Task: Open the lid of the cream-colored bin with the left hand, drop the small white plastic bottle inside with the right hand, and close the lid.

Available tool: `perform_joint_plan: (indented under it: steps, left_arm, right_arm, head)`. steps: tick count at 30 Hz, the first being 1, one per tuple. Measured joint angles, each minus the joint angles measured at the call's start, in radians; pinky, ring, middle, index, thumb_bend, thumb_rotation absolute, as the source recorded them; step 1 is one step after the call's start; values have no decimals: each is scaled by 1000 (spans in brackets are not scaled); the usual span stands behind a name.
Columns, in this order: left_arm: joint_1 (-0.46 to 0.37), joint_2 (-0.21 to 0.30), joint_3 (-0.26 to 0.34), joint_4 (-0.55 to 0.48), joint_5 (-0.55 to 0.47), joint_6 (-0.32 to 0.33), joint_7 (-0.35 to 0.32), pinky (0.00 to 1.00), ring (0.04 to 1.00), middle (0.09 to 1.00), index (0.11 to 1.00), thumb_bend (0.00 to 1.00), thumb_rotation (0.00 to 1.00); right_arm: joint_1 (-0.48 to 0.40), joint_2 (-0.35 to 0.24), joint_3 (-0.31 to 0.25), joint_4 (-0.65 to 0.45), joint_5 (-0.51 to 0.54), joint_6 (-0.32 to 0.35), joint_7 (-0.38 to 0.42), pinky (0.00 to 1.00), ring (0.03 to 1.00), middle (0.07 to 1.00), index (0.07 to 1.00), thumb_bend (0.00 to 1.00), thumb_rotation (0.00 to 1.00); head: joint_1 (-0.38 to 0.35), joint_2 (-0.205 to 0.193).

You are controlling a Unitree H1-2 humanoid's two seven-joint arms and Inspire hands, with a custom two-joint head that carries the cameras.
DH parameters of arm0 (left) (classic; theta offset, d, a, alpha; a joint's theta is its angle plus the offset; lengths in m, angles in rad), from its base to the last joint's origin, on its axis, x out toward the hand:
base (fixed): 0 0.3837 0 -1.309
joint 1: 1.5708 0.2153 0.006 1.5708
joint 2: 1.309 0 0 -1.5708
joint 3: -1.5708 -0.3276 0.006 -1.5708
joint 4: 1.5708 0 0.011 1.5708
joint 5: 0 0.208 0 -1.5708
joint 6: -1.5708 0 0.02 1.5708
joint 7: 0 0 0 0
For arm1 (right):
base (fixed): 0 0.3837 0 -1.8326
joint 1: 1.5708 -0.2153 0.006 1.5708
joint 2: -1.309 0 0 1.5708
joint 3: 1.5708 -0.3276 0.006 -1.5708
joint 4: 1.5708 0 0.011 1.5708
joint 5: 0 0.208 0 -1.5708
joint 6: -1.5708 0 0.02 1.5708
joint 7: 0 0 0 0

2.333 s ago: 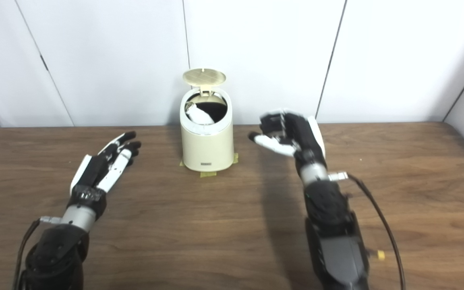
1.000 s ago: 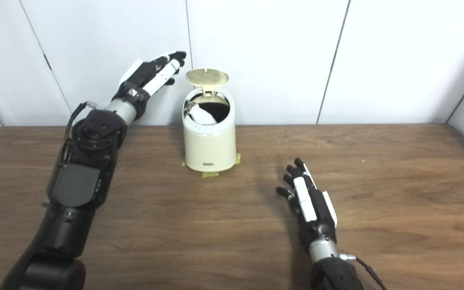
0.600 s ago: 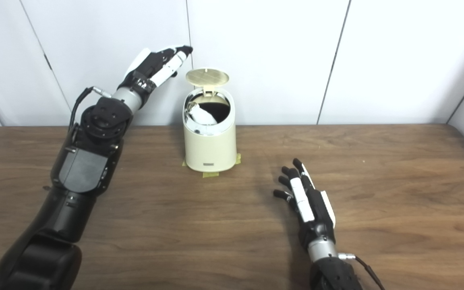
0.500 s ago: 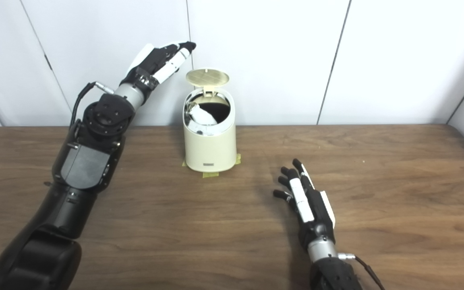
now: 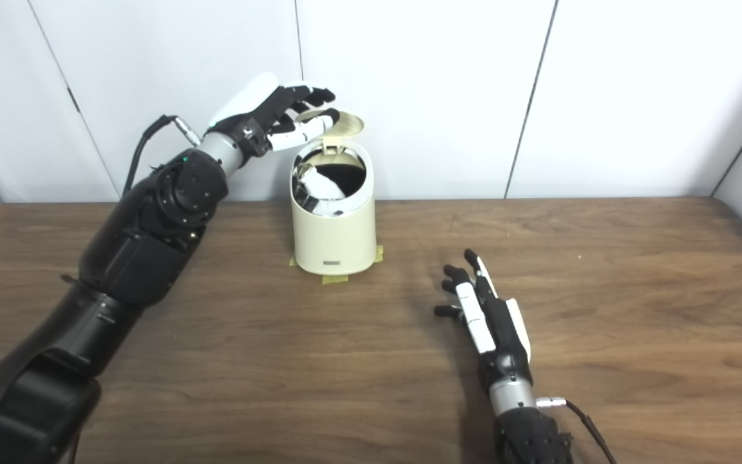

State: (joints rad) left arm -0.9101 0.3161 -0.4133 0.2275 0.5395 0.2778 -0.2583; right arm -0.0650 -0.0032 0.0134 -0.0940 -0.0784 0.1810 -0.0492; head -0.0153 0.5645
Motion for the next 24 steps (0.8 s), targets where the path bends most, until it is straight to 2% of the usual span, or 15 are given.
perform_joint_plan:
  steps: [2,8,17,24]
  left_arm:
    - [-7,22,-35,-2,46,-38,-20,772,866,873,825,466,792]
    - [-7,62,-87,-30,164,-108,-59,741,839,836,815,500,753]
    - [17,67,-88,-56,257,-182,-67,748,855,838,807,489,736]
    - [35,65,-85,-69,288,-201,-101,821,850,822,811,470,763]
  right_arm:
    - [-2,-1,1,5,-8,-4,-2,717,837,859,966,520,924]
    - [-3,-7,21,11,-58,-5,-19,698,836,846,962,538,981]
    - [-17,-13,19,39,-69,-24,-25,703,843,830,961,557,969]
    - [-17,-12,20,40,-74,-24,-33,718,840,819,962,546,964]
  head:
    - [-2,0]
    - [0,0]
    - [-2,3]
    - [-11,11]
